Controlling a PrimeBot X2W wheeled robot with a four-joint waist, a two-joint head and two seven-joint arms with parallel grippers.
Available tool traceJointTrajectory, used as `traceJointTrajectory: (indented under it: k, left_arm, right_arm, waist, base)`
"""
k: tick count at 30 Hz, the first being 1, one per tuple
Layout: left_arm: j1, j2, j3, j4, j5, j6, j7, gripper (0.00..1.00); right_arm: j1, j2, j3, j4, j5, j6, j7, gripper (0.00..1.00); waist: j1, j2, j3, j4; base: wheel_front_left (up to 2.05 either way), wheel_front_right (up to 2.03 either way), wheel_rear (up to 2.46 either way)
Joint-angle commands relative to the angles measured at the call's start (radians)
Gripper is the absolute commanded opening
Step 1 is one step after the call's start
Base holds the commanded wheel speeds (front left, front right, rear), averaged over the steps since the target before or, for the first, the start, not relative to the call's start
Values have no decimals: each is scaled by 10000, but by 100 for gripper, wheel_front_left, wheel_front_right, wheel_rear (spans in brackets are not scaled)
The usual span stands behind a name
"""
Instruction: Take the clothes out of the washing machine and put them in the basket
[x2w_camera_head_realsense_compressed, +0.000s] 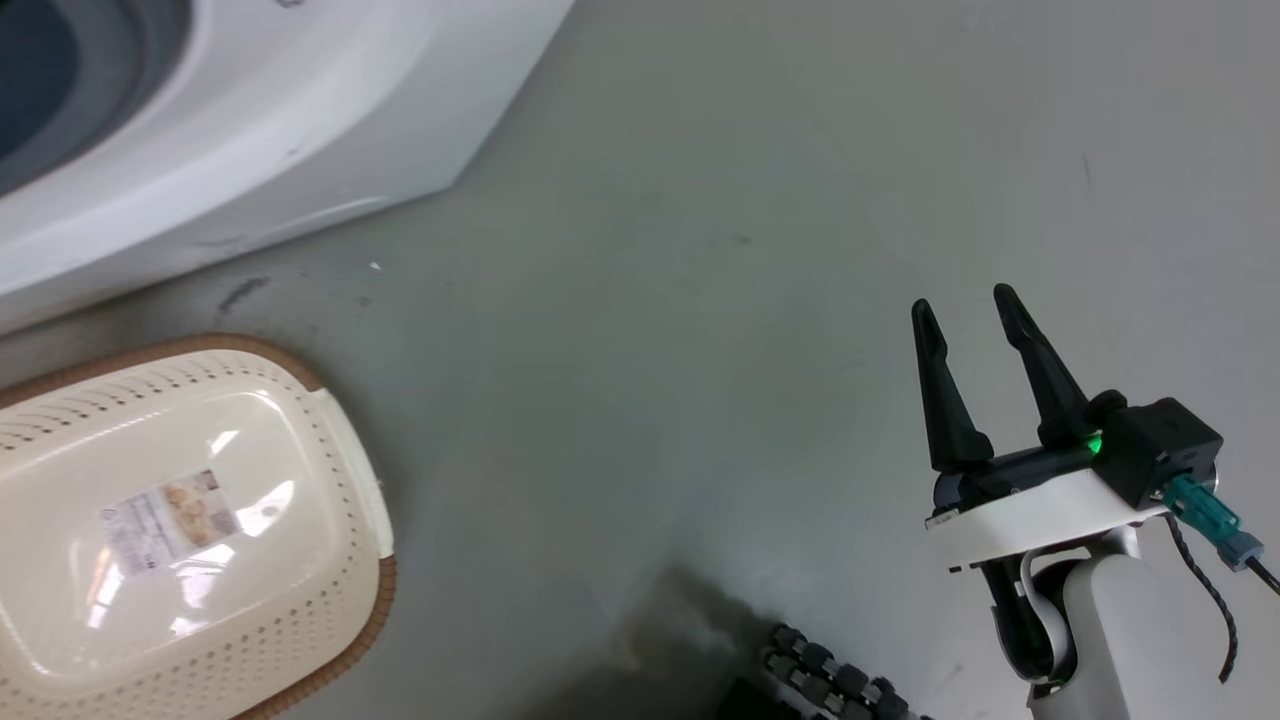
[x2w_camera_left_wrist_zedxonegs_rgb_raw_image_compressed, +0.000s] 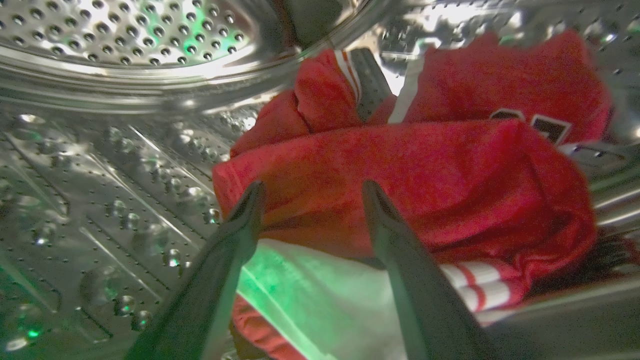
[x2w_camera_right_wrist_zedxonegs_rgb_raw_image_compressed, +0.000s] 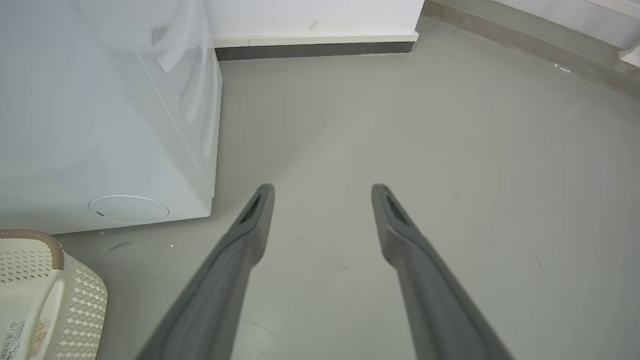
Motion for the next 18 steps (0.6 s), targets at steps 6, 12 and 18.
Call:
traceJointTrajectory:
  k: [6,12,18]
  left_arm:
    - [-811,552,-417,92,-151,-109,1795,100]
    - [-1066,729,-611,-124,-432,-122,2979,97]
    - [-916,948,-598,-505,-549,10,3136,0]
  right_arm:
    - [-219,13,176,-198,172,-7,-61,100]
    - [-139,13,263,-305,278,-7,-64,100]
    - [-254,13,263,-381,294,-7,-65,100]
  waist:
    - [-2,0,623,-448]
    - [-2,0,792,-411]
    - [-2,0,812,-432]
  base:
    - [0,0,0]
    - [0,0,0]
    - [0,0,0]
